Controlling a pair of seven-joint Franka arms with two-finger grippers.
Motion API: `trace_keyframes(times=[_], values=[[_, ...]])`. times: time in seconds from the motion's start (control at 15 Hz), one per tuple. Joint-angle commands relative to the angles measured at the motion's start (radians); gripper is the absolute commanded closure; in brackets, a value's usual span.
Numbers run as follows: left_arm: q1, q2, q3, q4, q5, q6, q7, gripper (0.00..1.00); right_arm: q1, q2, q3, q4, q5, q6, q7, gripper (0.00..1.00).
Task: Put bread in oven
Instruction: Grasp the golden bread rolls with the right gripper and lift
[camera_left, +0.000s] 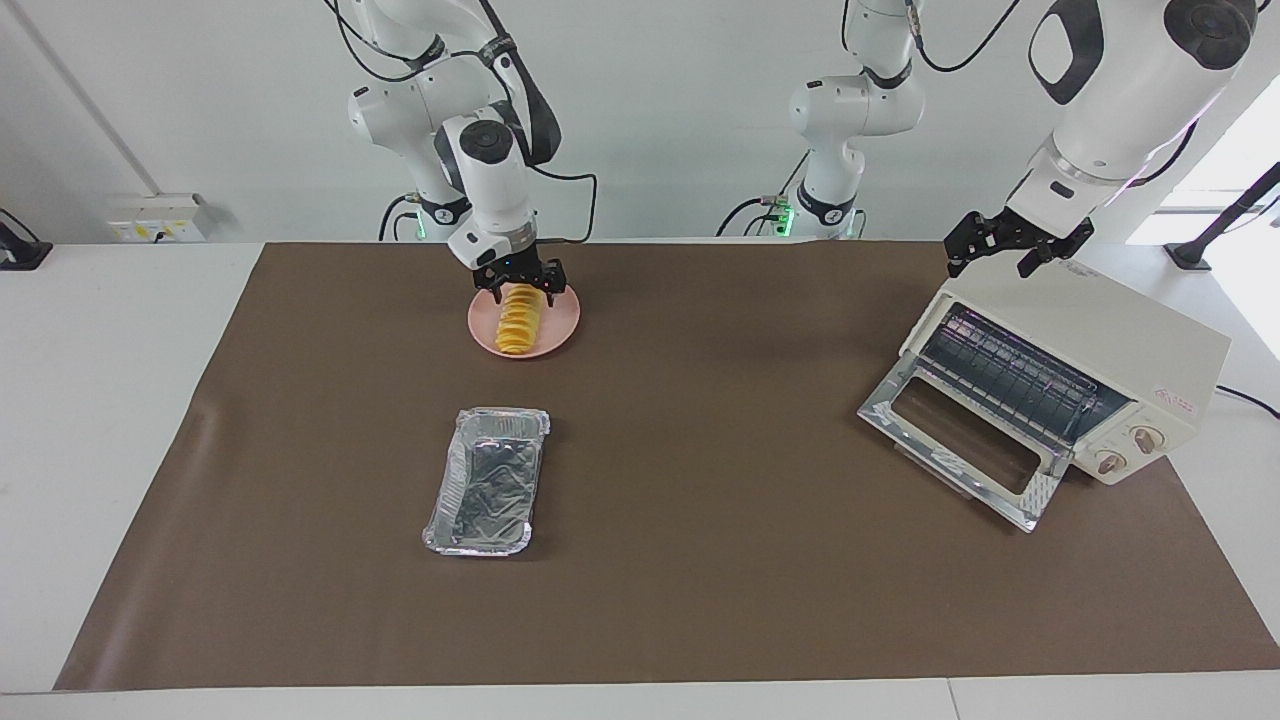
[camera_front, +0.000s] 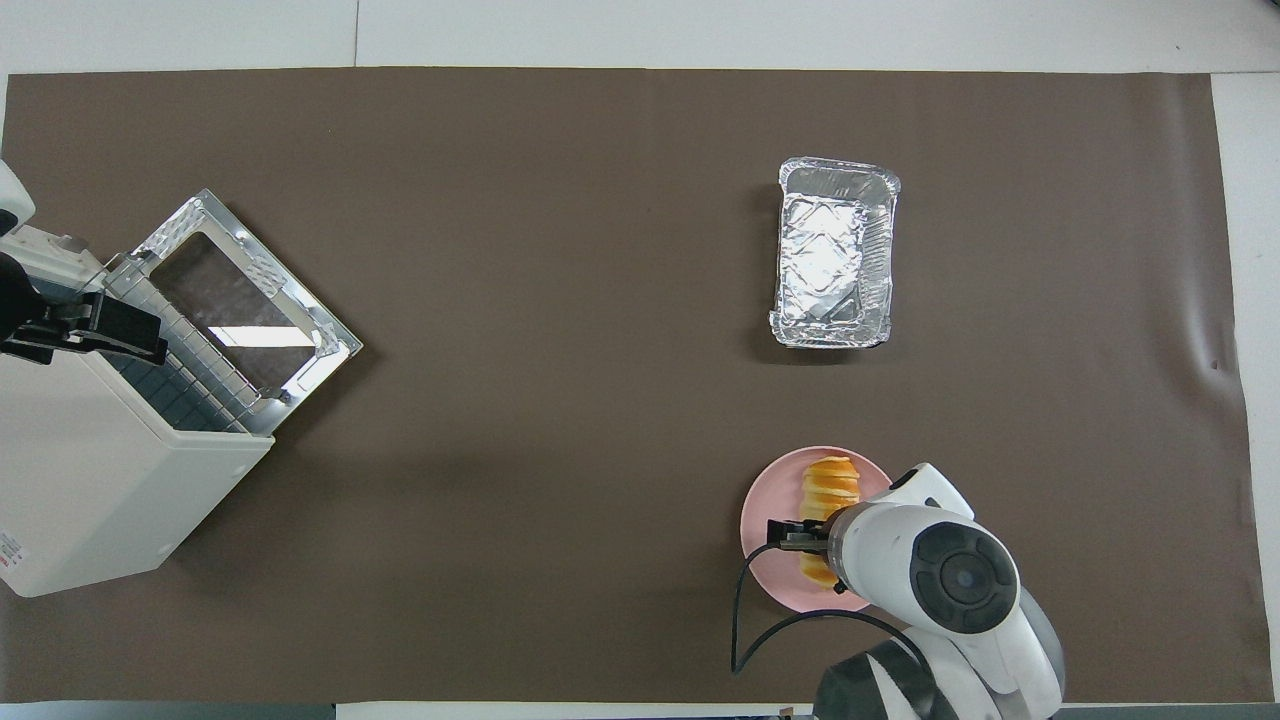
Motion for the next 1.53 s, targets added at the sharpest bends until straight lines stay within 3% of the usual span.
trace_keyframes(times=[0.0,0.27,0.47,0.53,0.66,0.73,0.86,0.93,1.0,1.26,1.46], values=[[0.003,-0.02,-0.001,-0.012,0.007,0.001,-0.002,0.0,-0.003,-0.004,-0.001,-0.021,0.005,0.024,-0.037,0.0],[0.003,-0.02,0.0,-0.012,0.007,0.001,-0.002,0.0,-0.008,0.057,-0.001,-0.069,0.005,0.168,-0.04,0.0],[0.003,-0.02,0.0,-0.012,0.007,0.001,-0.002,0.0,-0.011,0.06,-0.001,-0.067,0.005,0.17,-0.051,0.0],[0.003,-0.02,0.0,-0.012,0.007,0.001,-0.002,0.0,-0.01,0.062,-0.001,-0.066,0.005,0.17,-0.048,0.08],[0.003,-0.02,0.0,-0.012,0.007,0.003,-0.002,0.0,-0.013,0.065,-0.002,-0.058,0.005,0.167,-0.047,0.64],[0.003,-0.02,0.0,-0.012,0.007,0.001,-0.002,0.0,-0.013,0.069,-0.001,-0.049,0.005,0.164,-0.045,0.78],[0.003,-0.02,0.0,-0.012,0.007,0.001,-0.002,0.0,-0.013,0.082,-0.001,-0.005,0.005,0.11,-0.047,0.81],[0.003,-0.02,0.0,-0.012,0.007,0.001,-0.002,0.0,-0.013,0.088,-0.001,0.028,0.005,0.072,-0.047,0.89],[0.003,-0.02,0.0,-0.012,0.007,0.001,-0.002,0.0,-0.013,0.098,-0.001,0.054,0.005,0.049,-0.048,0.92],[0.003,-0.02,0.0,-0.012,0.007,0.001,-0.002,0.0,-0.016,0.105,-0.004,0.179,0.005,-0.081,-0.05,0.92],[0.003,-0.02,-0.001,-0.012,0.007,0.001,-0.002,0.0,-0.071,0.105,-0.01,0.374,0.005,-0.259,-0.059,0.92]])
